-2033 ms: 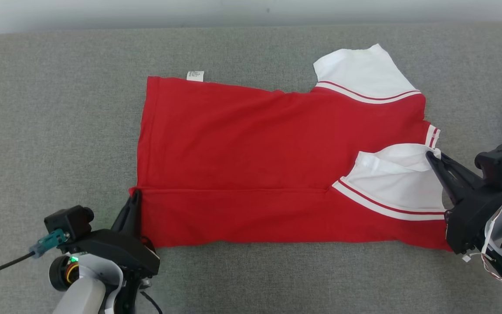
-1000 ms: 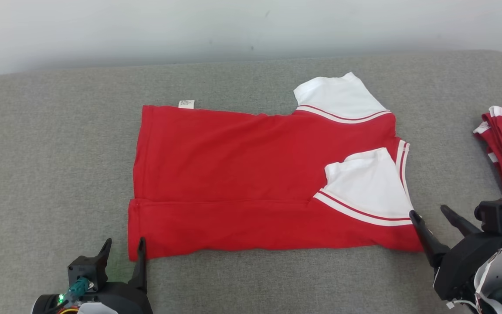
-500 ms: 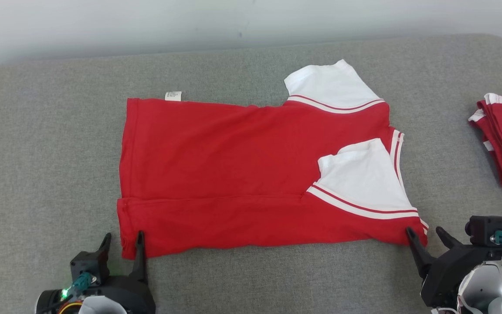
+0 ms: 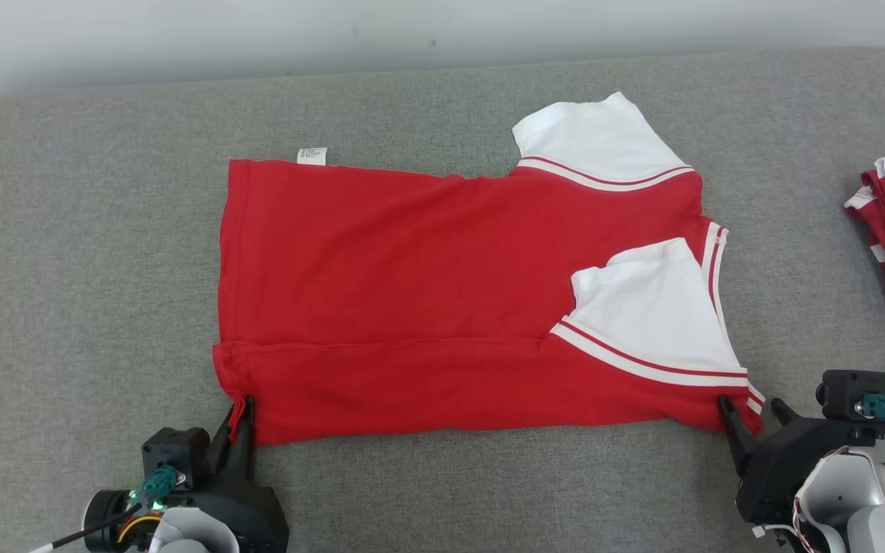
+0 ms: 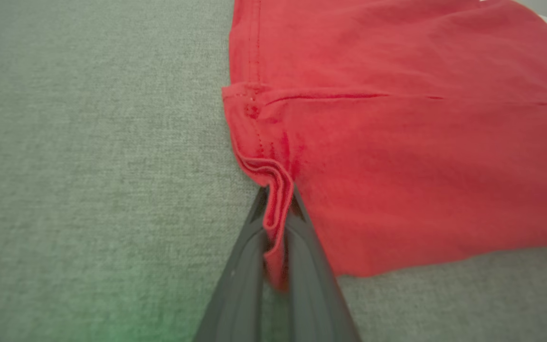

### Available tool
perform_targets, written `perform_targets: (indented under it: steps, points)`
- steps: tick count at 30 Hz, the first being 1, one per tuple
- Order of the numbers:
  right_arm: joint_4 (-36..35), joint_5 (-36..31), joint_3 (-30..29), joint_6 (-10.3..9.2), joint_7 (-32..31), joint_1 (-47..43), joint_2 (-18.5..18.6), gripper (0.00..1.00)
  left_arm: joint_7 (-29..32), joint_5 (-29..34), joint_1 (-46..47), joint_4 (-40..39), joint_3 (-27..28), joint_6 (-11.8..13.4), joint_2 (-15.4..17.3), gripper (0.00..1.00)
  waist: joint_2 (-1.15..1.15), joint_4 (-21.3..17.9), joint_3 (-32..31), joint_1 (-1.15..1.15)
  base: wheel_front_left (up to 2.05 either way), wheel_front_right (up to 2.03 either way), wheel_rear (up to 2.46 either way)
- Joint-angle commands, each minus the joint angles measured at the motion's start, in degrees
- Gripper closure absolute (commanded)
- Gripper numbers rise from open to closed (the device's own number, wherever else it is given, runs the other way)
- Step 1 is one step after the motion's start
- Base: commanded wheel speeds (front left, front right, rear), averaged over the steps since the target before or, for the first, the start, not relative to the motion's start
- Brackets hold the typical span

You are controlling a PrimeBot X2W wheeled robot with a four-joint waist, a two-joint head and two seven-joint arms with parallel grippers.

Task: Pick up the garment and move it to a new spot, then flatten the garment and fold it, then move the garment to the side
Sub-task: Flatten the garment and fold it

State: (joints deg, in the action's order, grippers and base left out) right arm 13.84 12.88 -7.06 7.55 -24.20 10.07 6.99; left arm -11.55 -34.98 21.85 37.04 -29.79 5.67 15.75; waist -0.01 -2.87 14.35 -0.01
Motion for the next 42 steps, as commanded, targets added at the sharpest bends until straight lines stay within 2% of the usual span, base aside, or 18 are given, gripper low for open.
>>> perform_targets:
  steps: [1,2,3,7,11,24,33,34,35,36,42]
  points:
    - [0.9,-0.5,0.0,-0.16,-0.1,0.6,-0.4,0.27,1.4,0.0,-2.0,2.5,-1.3,-0.2,-0.6,1.0,0.01,0.3,0.1,0.01,0.0,0.0,0.0]
    - [1.2,-0.5,0.2,-0.16,0.0,0.8,-0.5,0.67,1.4,0.0,-1.9,2.7,-1.4,-0.3,-0.6,1.0,0.01,0.4,0.2,0.01,0.0,0.0,0.0]
    - [1.5,-0.4,0.5,-0.16,0.1,1.0,-0.6,1.0,1.3,0.1,-1.9,2.8,-1.4,-0.3,-0.6,1.0,0.01,0.4,0.2,0.01,0.0,0.0,0.0]
    - [1.3,0.3,1.0,-0.16,0.5,0.9,-0.1,1.0,1.0,0.2,-2.3,2.9,-1.9,-0.5,-0.5,1.0,0.01,0.6,-0.4,0.01,0.0,0.0,0.0]
    - [-1.6,0.8,-1.1,-0.16,1.5,-1.5,0.7,1.0,0.8,0.5,-4.0,1.2,-2.5,-0.2,0.1,1.0,0.01,0.7,-2.1,0.01,0.0,0.0,0.0]
    - [-12.0,3.4,-2.7,-0.16,-2.0,-12.3,-2.1,1.0,1.4,-0.8,-12.2,-7.0,-2.4,2.6,3.1,1.0,0.01,-0.3,-6.7,0.01,0.0,0.0,0.0]
    - [-13.2,3.6,-3.4,-0.16,-2.8,-16.8,-3.3,1.0,3.0,-1.8,-16.2,-11.4,-2.5,4.5,4.5,1.0,0.01,0.0,-7.5,0.01,0.0,0.0,0.0]
    - [-13.0,3.6,-3.5,-0.16,-2.7,-17.0,-3.4,1.0,3.1,-1.9,-16.4,-11.6,-2.4,4.6,4.6,0.63,0.01,0.0,-7.5,0.01,0.0,0.0,0.0]
    - [-12.8,3.7,-3.4,-0.16,-2.5,-17.2,-3.5,0.82,3.2,-1.9,-16.6,-11.7,-2.3,4.7,4.7,0.23,0.01,0.0,-7.6,0.01,0.0,0.0,0.0]
    - [-12.5,3.9,-3.3,-0.16,-2.5,-17.3,-3.6,0.0,3.4,-2.2,-16.7,-11.7,-2.2,4.9,4.8,0.0,0.01,0.0,-7.7,0.01,0.0,0.0,0.0]
    - [-12.8,3.2,-3.0,-0.16,-2.2,-16.5,-3.8,0.0,4.8,-3.0,-17.6,-12.0,-1.8,5.5,5.3,0.0,0.01,-0.3,-8.0,0.01,0.0,0.0,0.0]
